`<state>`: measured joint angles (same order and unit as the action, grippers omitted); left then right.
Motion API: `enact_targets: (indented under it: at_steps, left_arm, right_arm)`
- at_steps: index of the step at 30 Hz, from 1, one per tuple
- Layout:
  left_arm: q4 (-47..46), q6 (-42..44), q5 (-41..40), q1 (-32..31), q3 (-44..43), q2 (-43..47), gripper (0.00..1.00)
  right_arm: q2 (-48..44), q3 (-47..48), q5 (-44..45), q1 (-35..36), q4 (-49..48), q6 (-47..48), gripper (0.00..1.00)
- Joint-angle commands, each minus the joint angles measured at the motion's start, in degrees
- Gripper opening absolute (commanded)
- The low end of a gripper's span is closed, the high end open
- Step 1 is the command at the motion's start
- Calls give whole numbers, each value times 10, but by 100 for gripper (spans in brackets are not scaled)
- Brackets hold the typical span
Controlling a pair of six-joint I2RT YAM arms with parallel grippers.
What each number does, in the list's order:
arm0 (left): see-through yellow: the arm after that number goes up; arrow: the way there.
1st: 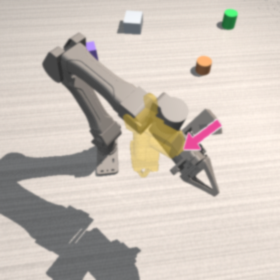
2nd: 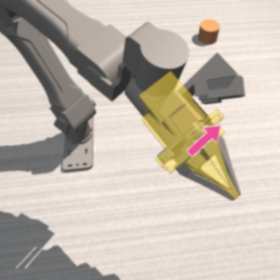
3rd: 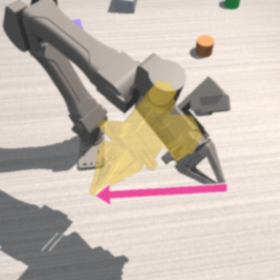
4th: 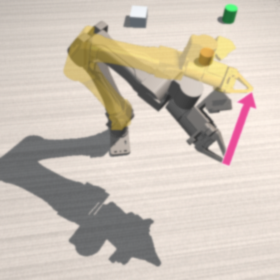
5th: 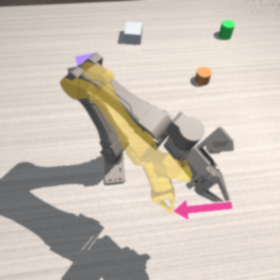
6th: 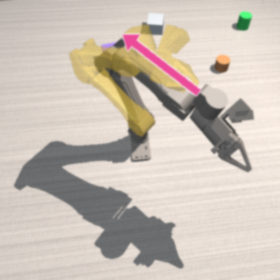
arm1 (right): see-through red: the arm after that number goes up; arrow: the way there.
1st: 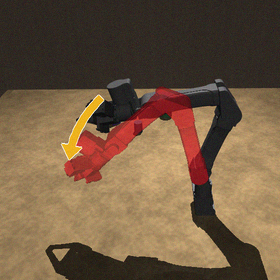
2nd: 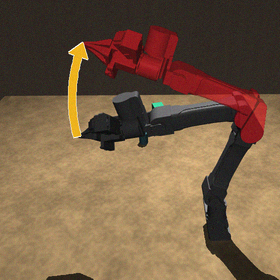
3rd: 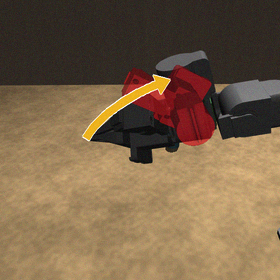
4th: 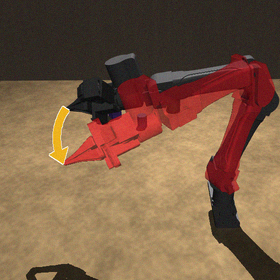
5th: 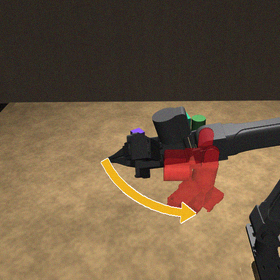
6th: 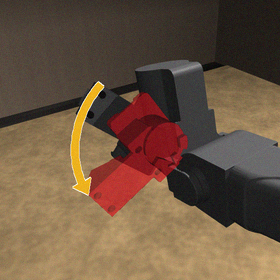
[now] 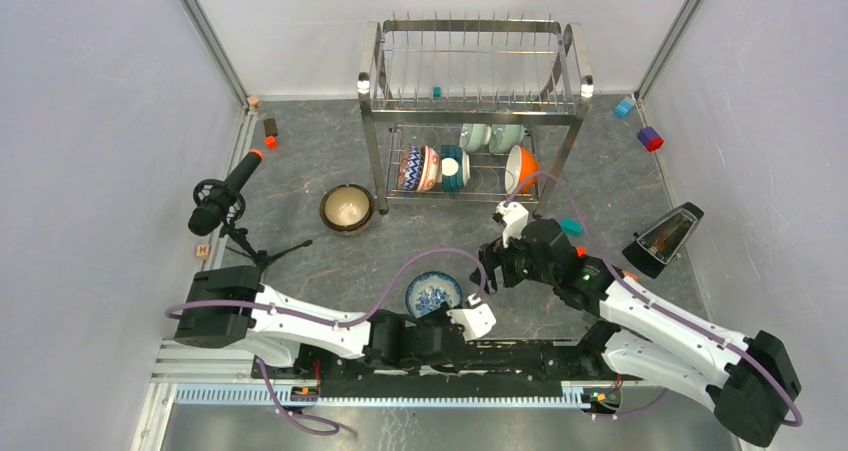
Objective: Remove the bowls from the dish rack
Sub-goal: Pick up the bowl from the dish rack.
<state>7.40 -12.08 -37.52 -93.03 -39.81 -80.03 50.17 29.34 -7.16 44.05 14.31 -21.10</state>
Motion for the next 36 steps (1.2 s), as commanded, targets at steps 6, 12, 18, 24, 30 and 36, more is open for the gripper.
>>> enact_targets:
  at_steps: [6,12,18,24,30,36]
  left_arm:
    - [-38,97,64,-11,-11,-27,2]
    - [-40,74,61,-11,-11,-30,2]
    - [-44,67,58,-12,-9,-21,2]
    - [-45,61,54,-16,-11,-17,10]
    - [-45,45,53,-20,-8,-22,41]
    - [-38,23,41,-28,-4,-6,63]
  right_arm:
    - [88,47,28,73,-14,4,81]
    - [135,39,52,109,-35,-11,76]
    - [177,42,43,127,-55,-19,64]
    - [201,47,47,133,-60,-22,53]
    - [211,43,44,134,-73,-32,42]
    - [208,38,49,134,-77,-39,26]
